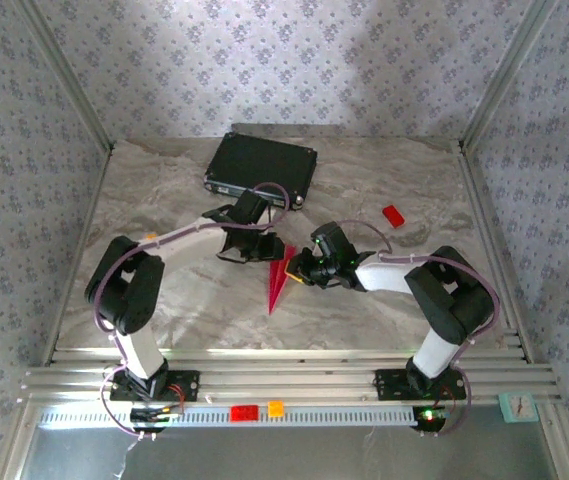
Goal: Fold a paper plane with a square sheet of paper (pick it up from the middle)
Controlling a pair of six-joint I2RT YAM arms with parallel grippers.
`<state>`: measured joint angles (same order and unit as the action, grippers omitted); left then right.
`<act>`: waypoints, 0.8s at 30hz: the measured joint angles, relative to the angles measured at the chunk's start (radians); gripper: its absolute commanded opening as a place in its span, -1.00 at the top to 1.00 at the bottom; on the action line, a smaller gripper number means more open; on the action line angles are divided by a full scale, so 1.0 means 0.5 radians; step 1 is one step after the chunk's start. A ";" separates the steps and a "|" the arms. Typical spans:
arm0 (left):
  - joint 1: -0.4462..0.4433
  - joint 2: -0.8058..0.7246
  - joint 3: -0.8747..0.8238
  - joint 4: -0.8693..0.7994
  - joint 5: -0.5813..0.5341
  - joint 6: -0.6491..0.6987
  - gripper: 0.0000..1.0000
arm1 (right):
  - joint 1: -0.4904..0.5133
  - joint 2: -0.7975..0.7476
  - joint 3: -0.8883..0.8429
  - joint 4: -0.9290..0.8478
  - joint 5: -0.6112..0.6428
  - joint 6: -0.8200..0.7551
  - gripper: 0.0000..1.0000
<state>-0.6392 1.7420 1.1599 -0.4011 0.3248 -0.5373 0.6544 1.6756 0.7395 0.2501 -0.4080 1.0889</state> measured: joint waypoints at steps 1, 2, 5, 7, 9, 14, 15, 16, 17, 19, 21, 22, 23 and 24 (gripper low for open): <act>-0.002 -0.032 -0.020 -0.003 -0.002 0.009 0.33 | -0.001 0.000 0.000 0.003 0.000 0.005 0.75; -0.005 -0.071 -0.043 -0.008 -0.002 0.019 0.29 | -0.003 0.000 0.000 0.005 0.001 0.007 0.75; -0.009 -0.215 -0.134 -0.014 0.000 0.040 0.21 | -0.005 0.000 0.000 0.005 0.001 0.008 0.76; -0.009 -0.299 -0.193 -0.014 0.002 0.049 0.20 | -0.010 0.000 0.000 0.005 0.001 0.009 0.76; -0.009 -0.362 -0.256 -0.010 0.009 0.049 0.20 | -0.010 0.000 0.000 0.005 0.001 0.009 0.76; -0.021 -0.391 -0.389 0.010 0.056 0.048 0.19 | -0.010 0.000 0.000 0.005 0.001 0.014 0.76; -0.031 -0.391 -0.408 0.009 0.064 0.049 0.20 | -0.010 0.000 0.000 0.005 0.001 0.014 0.76; -0.040 -0.391 -0.419 0.009 0.070 0.050 0.20 | -0.010 0.000 0.000 0.005 0.001 0.015 0.76; -0.052 -0.391 -0.426 0.010 0.079 0.051 0.20 | -0.010 0.000 0.000 0.005 0.001 0.015 0.76; -0.070 -0.384 -0.429 0.017 0.095 0.063 0.21 | -0.010 0.000 0.000 0.005 0.001 0.015 0.75; -0.085 -0.361 -0.429 0.034 0.107 0.065 0.21 | -0.010 0.000 0.000 0.005 0.001 0.015 0.75; -0.088 -0.348 -0.429 0.040 0.109 0.066 0.21 | -0.010 0.001 0.000 0.006 0.001 0.015 0.75; -0.089 -0.333 -0.429 0.047 0.113 0.072 0.21 | -0.010 0.000 0.000 0.006 0.001 0.015 0.75; -0.095 -0.319 -0.429 0.053 0.113 0.078 0.21 | -0.010 0.000 0.000 0.007 0.001 0.016 0.75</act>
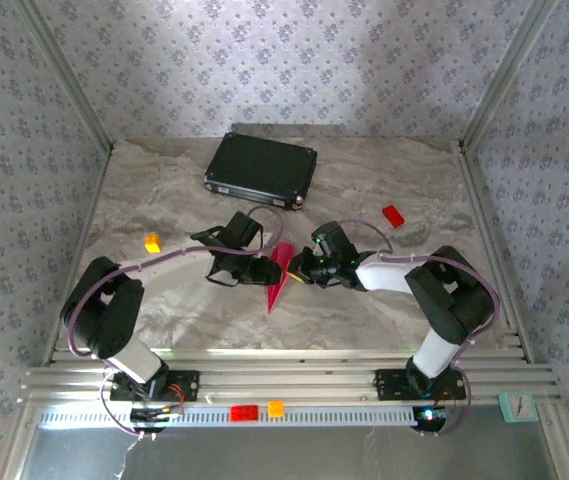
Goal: Fold a paper plane with a square sheet of paper (pick it up from the middle)
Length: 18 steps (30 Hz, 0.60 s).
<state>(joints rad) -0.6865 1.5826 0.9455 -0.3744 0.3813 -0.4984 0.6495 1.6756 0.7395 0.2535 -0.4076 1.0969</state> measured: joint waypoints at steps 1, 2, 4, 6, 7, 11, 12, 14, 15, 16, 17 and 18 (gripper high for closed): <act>-0.002 0.011 0.001 0.005 0.000 0.002 0.21 | 0.000 0.000 -0.001 0.002 0.000 0.000 0.75; -0.002 0.023 0.002 0.011 0.000 0.002 0.21 | 0.000 0.000 -0.001 0.005 0.000 0.002 0.75; -0.002 0.047 0.003 0.019 -0.001 0.008 0.21 | 0.000 0.000 -0.001 0.011 0.000 0.008 0.75; -0.002 0.068 0.003 0.022 -0.002 0.009 0.20 | 0.000 0.000 -0.001 0.013 0.000 0.014 0.75; -0.003 0.073 0.003 0.023 -0.003 0.009 0.20 | 0.000 0.000 -0.002 0.013 0.000 0.014 0.75; -0.008 0.082 0.003 0.022 -0.015 0.018 0.21 | 0.000 0.001 -0.005 0.016 0.000 0.016 0.75; -0.008 0.082 0.003 0.022 -0.018 0.021 0.20 | 0.000 0.000 -0.005 0.019 0.000 0.018 0.75; -0.015 0.082 0.003 0.023 -0.035 0.024 0.18 | 0.000 0.001 -0.005 0.020 0.000 0.022 0.75; -0.021 0.081 0.003 0.023 -0.048 0.024 0.17 | 0.000 0.000 -0.005 0.021 0.000 0.022 0.75; -0.023 0.081 0.003 0.023 -0.060 0.025 0.16 | 0.000 0.001 -0.005 0.021 0.000 0.022 0.75; -0.028 0.081 0.003 0.023 -0.071 0.026 0.16 | 0.000 0.001 -0.005 0.021 0.000 0.023 0.75; -0.029 0.079 0.003 0.022 -0.077 0.031 0.16 | 0.000 0.001 -0.005 0.021 0.000 0.023 0.75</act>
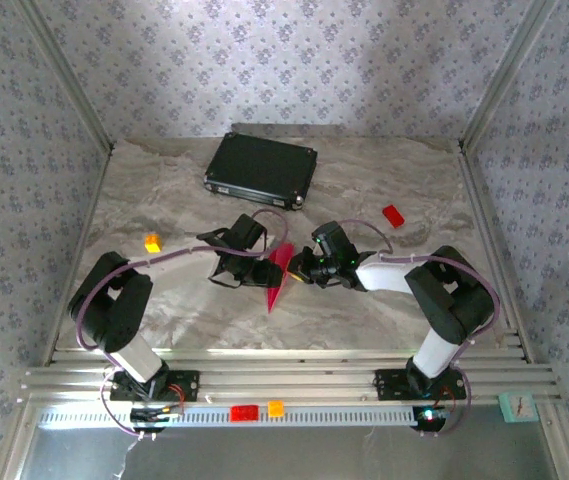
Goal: Fold a paper plane with a square sheet of paper (pick it up from the middle)
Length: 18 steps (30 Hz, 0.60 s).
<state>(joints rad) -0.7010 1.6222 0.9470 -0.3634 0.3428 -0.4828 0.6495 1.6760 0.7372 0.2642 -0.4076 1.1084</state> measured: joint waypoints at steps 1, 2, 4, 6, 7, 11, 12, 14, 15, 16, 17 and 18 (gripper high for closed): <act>-0.002 0.000 0.000 0.000 -0.001 0.002 0.17 | 0.000 0.000 0.000 0.001 0.000 0.000 0.75; -0.002 0.000 0.000 0.001 -0.001 0.005 0.17 | 0.000 0.000 0.000 0.003 0.000 0.000 0.75; -0.002 0.000 0.000 0.001 0.000 0.007 0.17 | 0.000 0.000 0.000 0.005 0.000 0.000 0.75; -0.003 0.001 0.000 0.001 0.001 0.007 0.18 | 0.000 0.000 0.000 0.005 0.000 0.002 0.75; -0.005 0.002 0.000 0.002 0.002 0.007 0.19 | 0.000 0.000 0.000 0.005 0.000 0.003 0.75; -0.005 0.008 0.002 0.003 0.002 0.008 0.21 | 0.000 0.000 0.000 0.005 0.000 0.005 0.75; -0.005 0.012 0.006 0.002 0.003 0.008 0.23 | 0.000 0.000 0.000 0.005 0.000 0.005 0.75; -0.005 0.035 0.025 0.008 0.006 0.008 0.25 | 0.000 0.000 0.000 0.005 0.000 0.005 0.75; -0.005 0.050 0.036 0.011 0.009 0.008 0.25 | 0.000 0.000 0.000 0.005 0.000 0.005 0.75; -0.005 0.060 0.043 0.013 0.009 0.009 0.26 | 0.000 0.000 0.000 0.005 0.000 0.005 0.75; -0.008 0.070 0.050 0.017 0.009 0.009 0.26 | 0.000 0.000 0.000 0.005 0.000 0.005 0.75; -0.011 0.074 0.053 0.018 0.009 0.011 0.26 | 0.000 0.000 0.000 0.005 0.000 0.005 0.75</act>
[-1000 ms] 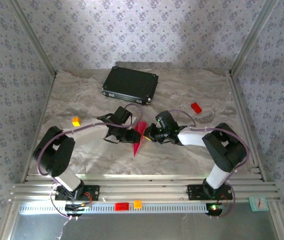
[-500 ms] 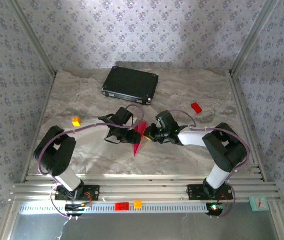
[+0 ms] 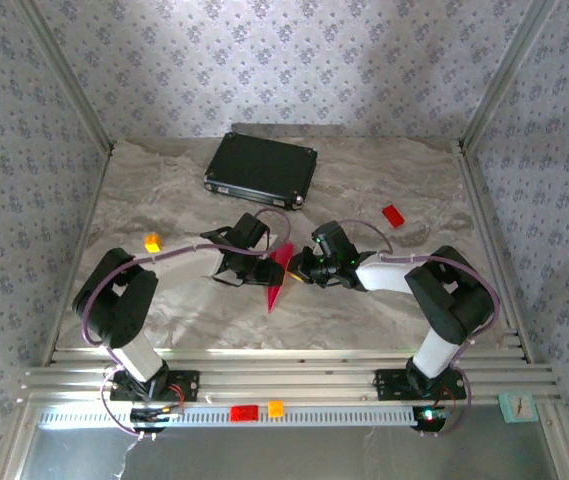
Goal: Fold a paper plane with a square sheet of paper (pick it up from the middle)
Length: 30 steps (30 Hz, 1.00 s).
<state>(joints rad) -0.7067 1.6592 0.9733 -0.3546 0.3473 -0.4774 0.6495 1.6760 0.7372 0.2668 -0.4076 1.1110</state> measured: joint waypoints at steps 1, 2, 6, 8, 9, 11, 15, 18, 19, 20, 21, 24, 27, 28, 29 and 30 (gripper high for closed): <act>-0.004 0.000 0.002 0.000 0.000 0.005 0.27 | 0.000 0.000 0.000 0.000 0.000 0.000 0.75; -0.009 0.002 0.007 -0.002 0.000 0.008 0.28 | 0.000 0.000 0.000 0.000 0.000 0.000 0.75; -0.024 0.040 0.049 -0.002 -0.002 0.020 0.31 | -0.001 0.000 0.000 0.000 0.000 0.000 0.75; -0.028 0.063 0.065 -0.003 -0.008 0.028 0.33 | -0.004 0.000 0.000 0.000 0.000 0.000 0.75; -0.029 0.074 0.069 -0.002 -0.012 0.031 0.34 | -0.004 0.000 0.000 0.000 0.000 0.000 0.75; -0.031 0.090 0.082 -0.013 -0.029 0.036 0.35 | -0.004 0.000 -0.001 0.000 0.000 -0.001 0.75; -0.040 0.105 0.095 -0.024 -0.062 0.047 0.37 | -0.008 0.000 -0.004 0.001 0.000 0.000 0.75; -0.041 0.105 0.095 -0.025 -0.081 0.050 0.43 | -0.008 0.000 -0.004 0.001 0.000 0.000 0.75; -0.043 0.105 0.095 -0.026 -0.089 0.049 0.45 | -0.008 0.000 -0.004 0.001 0.000 0.000 0.75; -0.043 0.105 0.095 -0.026 -0.095 0.050 0.46 | -0.008 0.000 -0.004 0.001 -0.001 0.000 0.75; -0.042 0.105 0.095 -0.026 -0.100 0.049 0.47 | -0.008 0.000 -0.004 0.001 0.000 0.000 0.75; -0.044 0.124 0.101 -0.030 -0.117 0.049 0.49 | -0.011 -0.001 -0.005 0.002 0.000 0.000 0.75; -0.044 0.147 0.104 -0.035 -0.137 0.049 0.49 | -0.013 0.000 -0.011 0.006 0.000 0.000 0.74; -0.044 0.153 0.106 -0.040 -0.143 0.049 0.49 | -0.013 0.000 -0.011 0.006 0.000 0.001 0.74; -0.044 0.156 0.108 -0.040 -0.150 0.049 0.50 | -0.013 0.000 -0.011 0.007 -0.001 0.000 0.74; -0.046 0.159 0.110 -0.043 -0.156 0.049 0.50 | -0.013 0.000 -0.011 0.008 -0.001 0.001 0.74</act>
<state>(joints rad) -0.7296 1.7386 1.0283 -0.3759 0.2695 -0.4530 0.6430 1.6760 0.7315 0.2707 -0.4080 1.1114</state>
